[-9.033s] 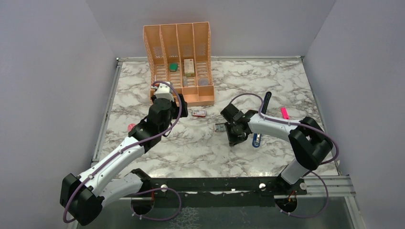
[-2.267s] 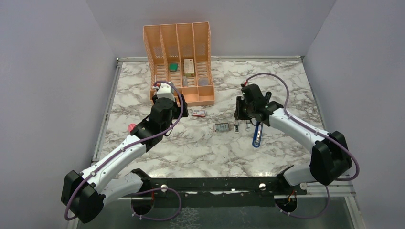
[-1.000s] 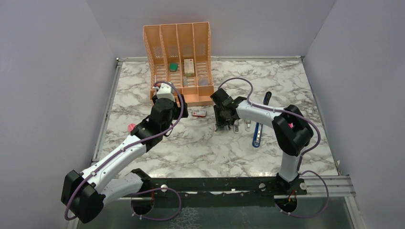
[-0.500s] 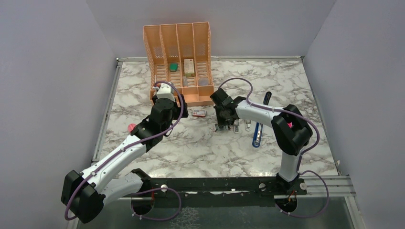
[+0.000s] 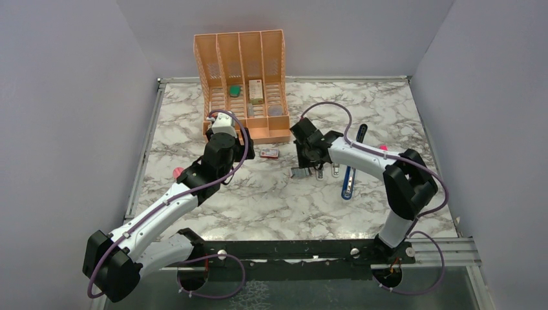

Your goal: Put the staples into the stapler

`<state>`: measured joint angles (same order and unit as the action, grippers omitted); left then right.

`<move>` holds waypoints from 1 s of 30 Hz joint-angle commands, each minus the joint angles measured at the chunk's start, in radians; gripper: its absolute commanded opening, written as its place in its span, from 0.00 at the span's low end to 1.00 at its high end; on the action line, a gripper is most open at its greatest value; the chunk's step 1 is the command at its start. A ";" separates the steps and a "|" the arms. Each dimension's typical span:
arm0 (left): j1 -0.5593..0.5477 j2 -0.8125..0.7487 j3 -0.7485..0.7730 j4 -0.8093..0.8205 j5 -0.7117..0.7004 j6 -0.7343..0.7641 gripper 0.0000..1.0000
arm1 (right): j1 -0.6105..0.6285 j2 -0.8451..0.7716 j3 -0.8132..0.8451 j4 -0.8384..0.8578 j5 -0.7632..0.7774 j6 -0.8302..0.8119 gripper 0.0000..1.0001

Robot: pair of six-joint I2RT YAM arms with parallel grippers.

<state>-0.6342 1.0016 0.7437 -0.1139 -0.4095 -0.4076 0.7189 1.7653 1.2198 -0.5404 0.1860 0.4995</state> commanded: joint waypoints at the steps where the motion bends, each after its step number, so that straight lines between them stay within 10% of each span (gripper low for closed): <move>1: 0.004 -0.012 -0.009 0.014 -0.006 -0.011 0.77 | 0.004 -0.071 -0.067 -0.044 -0.012 0.037 0.21; 30: 0.004 -0.001 -0.003 0.014 -0.009 -0.005 0.77 | 0.077 -0.098 -0.250 -0.100 -0.032 0.100 0.29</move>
<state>-0.6342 1.0016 0.7437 -0.1139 -0.4091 -0.4110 0.7891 1.6382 0.9474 -0.6125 0.1349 0.6010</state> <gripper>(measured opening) 0.766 0.276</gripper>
